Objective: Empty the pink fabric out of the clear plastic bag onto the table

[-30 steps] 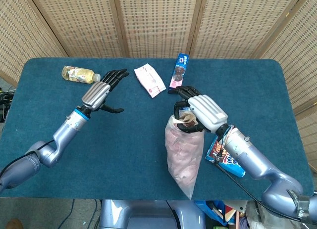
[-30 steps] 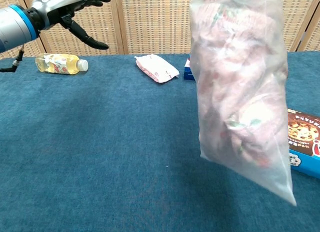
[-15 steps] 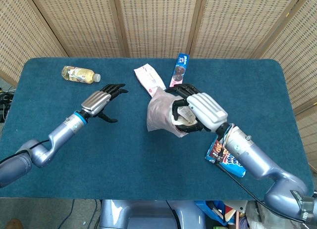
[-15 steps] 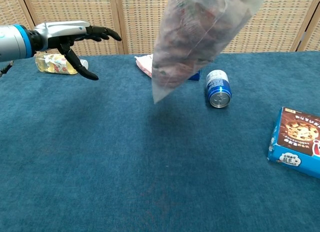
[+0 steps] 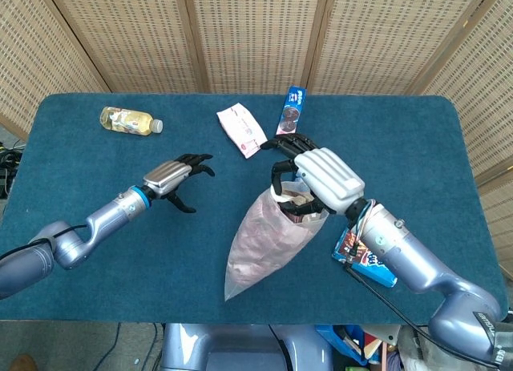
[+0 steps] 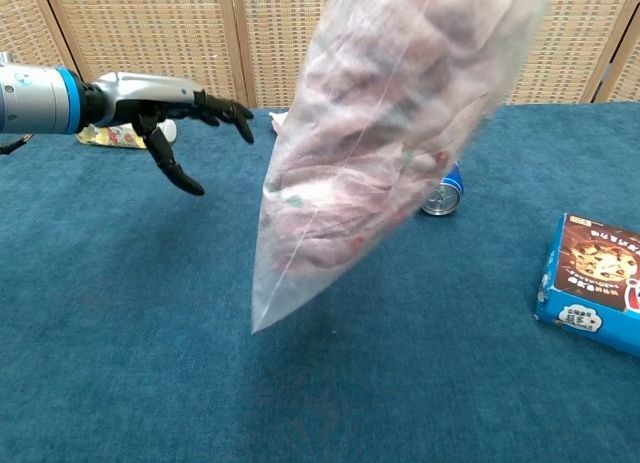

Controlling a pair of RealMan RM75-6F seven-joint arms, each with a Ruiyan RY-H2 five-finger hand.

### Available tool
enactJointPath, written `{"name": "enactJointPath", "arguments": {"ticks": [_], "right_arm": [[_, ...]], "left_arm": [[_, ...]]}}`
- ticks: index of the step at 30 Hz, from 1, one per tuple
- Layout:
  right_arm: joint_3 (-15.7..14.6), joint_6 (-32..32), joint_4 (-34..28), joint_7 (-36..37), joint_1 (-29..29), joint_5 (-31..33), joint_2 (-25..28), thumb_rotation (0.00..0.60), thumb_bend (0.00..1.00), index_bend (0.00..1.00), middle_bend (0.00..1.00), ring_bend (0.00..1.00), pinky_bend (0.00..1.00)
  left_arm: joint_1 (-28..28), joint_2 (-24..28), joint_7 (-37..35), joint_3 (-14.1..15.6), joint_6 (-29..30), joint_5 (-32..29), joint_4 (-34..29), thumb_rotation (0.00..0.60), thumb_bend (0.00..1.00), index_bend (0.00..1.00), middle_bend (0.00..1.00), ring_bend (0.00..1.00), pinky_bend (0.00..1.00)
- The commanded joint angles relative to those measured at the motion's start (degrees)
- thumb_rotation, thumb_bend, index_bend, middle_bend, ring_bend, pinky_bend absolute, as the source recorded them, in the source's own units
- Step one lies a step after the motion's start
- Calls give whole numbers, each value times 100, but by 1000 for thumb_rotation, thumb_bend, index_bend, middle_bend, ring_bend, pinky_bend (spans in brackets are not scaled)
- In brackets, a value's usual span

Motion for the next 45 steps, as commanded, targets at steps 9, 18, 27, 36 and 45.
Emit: {"name": "enactJointPath", "arguments": {"ticks": [9, 18, 27, 36, 45], "right_arm": [[72, -111, -41, -125, 298, 85, -93, 600, 639, 749, 171, 74, 47], [15, -77, -26, -336, 462, 424, -127, 600, 639, 748, 171, 74, 47], [72, -152, -223, -325, 502, 274, -26, 600, 639, 749, 172, 74, 47], [45, -216, -124, -470, 762, 459, -183, 600, 639, 748, 171, 74, 47], [14, -188, -259, -554, 834, 522, -186, 600, 639, 749, 171, 74, 47]], "left_arm": [[-89, 113, -289, 65, 9, 91, -147, 600, 145, 237, 0, 0, 0], [-85, -5, -353, 60, 85, 109, -40, 600, 145, 237, 0, 0, 0], [-253, 60, -868, 140, -12, 267, -277, 600, 144, 237, 0, 0, 0], [-447, -27, -1244, -3, 34, 256, -159, 600, 145, 236, 0, 0, 0], [-652, -166, -1371, 96, -207, 345, -302, 600, 145, 240, 0, 0, 0]]}}
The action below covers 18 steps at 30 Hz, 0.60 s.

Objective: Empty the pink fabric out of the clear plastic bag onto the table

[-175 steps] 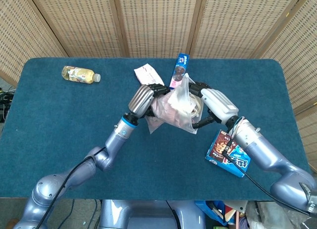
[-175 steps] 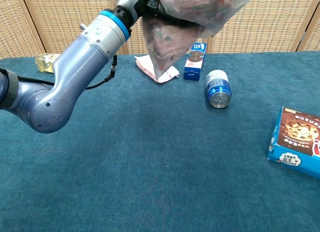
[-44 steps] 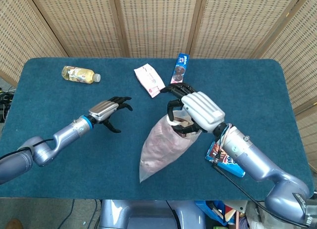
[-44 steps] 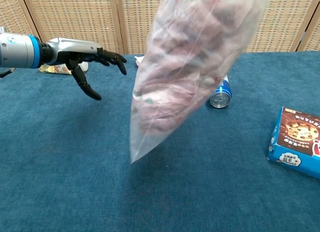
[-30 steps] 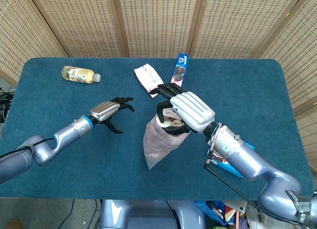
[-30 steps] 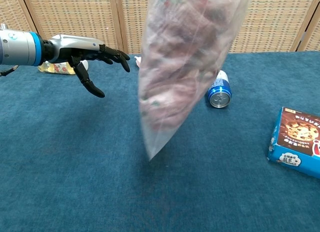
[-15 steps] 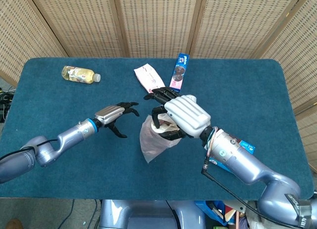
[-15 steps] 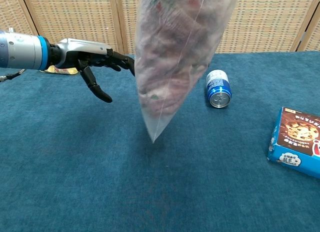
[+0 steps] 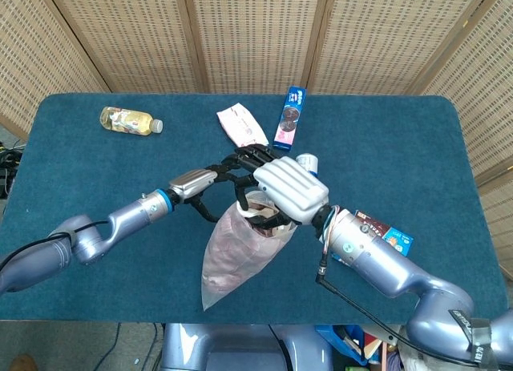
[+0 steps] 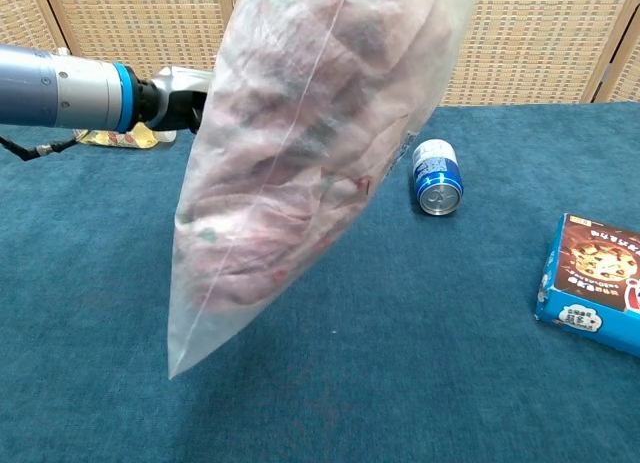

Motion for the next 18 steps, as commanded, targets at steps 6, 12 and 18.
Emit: {"name": "enactJointPath", "arguments": {"ticks": [6, 12, 18], "right_arm": [[34, -32, -167, -8, 29, -96, 87, 600, 639, 749, 171, 74, 47], [61, -36, -181, -10, 85, -79, 98, 600, 639, 749, 172, 74, 47], [38, -17, -143, -40, 138, 13, 80, 600, 639, 749, 171, 74, 47]], "left_arm": [[-247, 41, -521, 221, -194, 237, -228, 600, 144, 262, 0, 0, 0], [-374, 99, -859, 330, -130, 381, -195, 600, 144, 289, 0, 0, 0], [-442, 110, -986, 460, -124, 432, -164, 600, 144, 329, 0, 0, 0]]}}
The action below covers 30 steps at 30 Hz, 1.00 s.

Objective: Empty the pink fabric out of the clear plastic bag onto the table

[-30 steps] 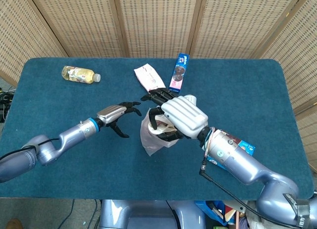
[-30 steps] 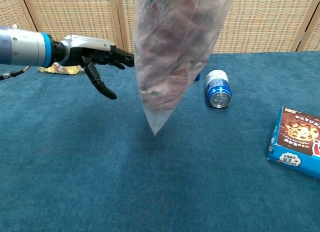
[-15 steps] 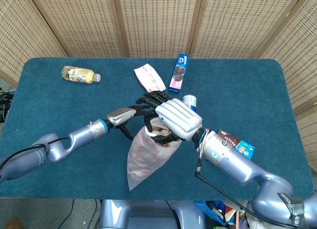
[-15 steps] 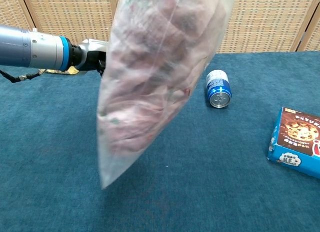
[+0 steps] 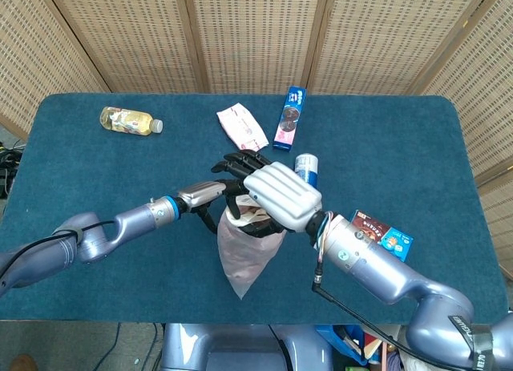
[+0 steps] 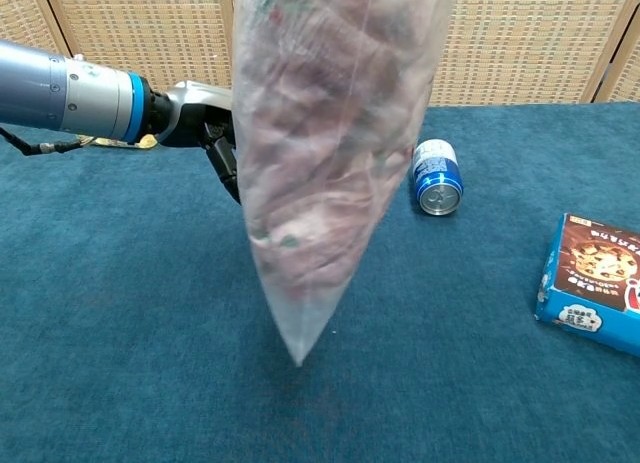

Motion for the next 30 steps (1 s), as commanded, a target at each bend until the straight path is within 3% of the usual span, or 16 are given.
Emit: {"name": "enactJointPath", "arguments": {"ticks": [1, 11, 24, 30], "right_arm": [[-11, 10, 13, -13, 16, 29, -6, 600, 639, 748, 172, 74, 47], [-18, 42, 16, -13, 39, 84, 12, 600, 639, 748, 172, 74, 47], [-11, -20, 6, 18, 79, 35, 21, 600, 639, 749, 172, 74, 47], [-26, -9, 5, 11, 88, 18, 5, 600, 639, 749, 172, 74, 47]], "left_arm": [[-35, -6, -55, 74, -17, 30, 19, 600, 145, 334, 0, 0, 0], [-96, -90, -262, 300, -15, 91, 127, 600, 146, 360, 0, 0, 0], [-95, -201, -357, 311, 136, -6, 341, 600, 147, 360, 0, 0, 0], [-157, -202, -452, 412, 105, 72, 308, 600, 200, 364, 0, 0, 0]]}}
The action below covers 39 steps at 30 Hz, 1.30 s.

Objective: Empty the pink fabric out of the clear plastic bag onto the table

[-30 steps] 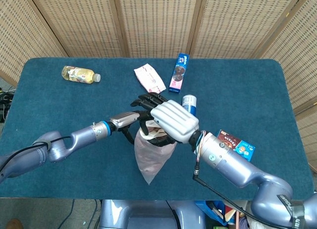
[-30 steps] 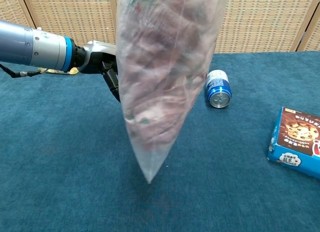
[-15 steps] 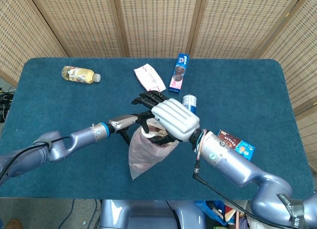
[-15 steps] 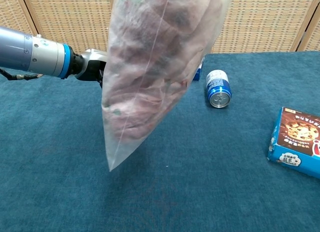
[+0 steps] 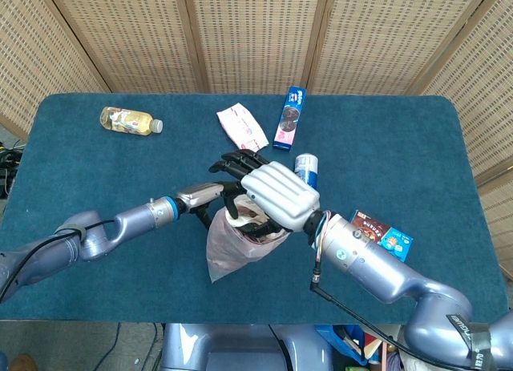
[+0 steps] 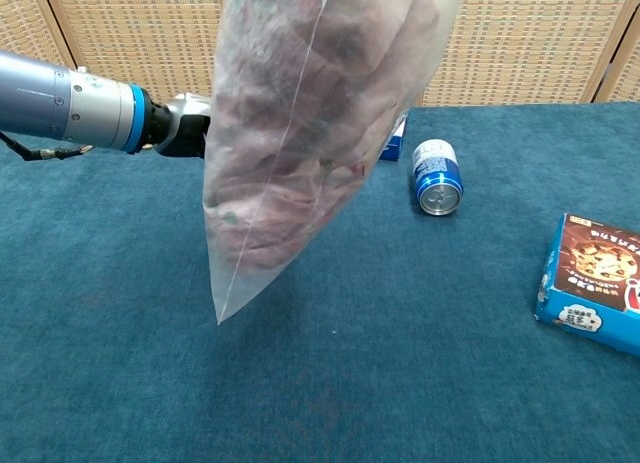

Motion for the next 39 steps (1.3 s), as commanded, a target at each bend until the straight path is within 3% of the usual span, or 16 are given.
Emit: {"name": "enactJointPath", "arguments": {"ticks": [1, 8, 14, 24, 39], "right_arm": [[-6, 21, -6, -13, -4, 5, 8, 600, 639, 749, 172, 74, 47], [-6, 66, -34, -16, -58, 12, 111, 600, 639, 749, 171, 74, 47], [-10, 55, -42, 24, -94, -45, 130, 600, 639, 749, 172, 73, 47], [-33, 42, -30, 45, -121, -79, 135, 600, 639, 749, 172, 74, 47], [-35, 29, -3, 118, -170, -155, 136, 600, 639, 749, 172, 73, 47]], "left_arm": [[-38, -1, -42, 62, -11, 61, -8, 600, 206, 367, 0, 0, 0], [-54, 52, -190, 186, 49, 116, 4, 600, 292, 406, 0, 0, 0], [-45, 54, -275, 249, 102, 127, 52, 600, 309, 439, 0, 0, 0], [-1, 49, -220, 231, 171, 45, 114, 600, 328, 451, 0, 0, 0], [18, 42, -172, 213, 157, -18, 127, 600, 456, 518, 0, 0, 0]]}}
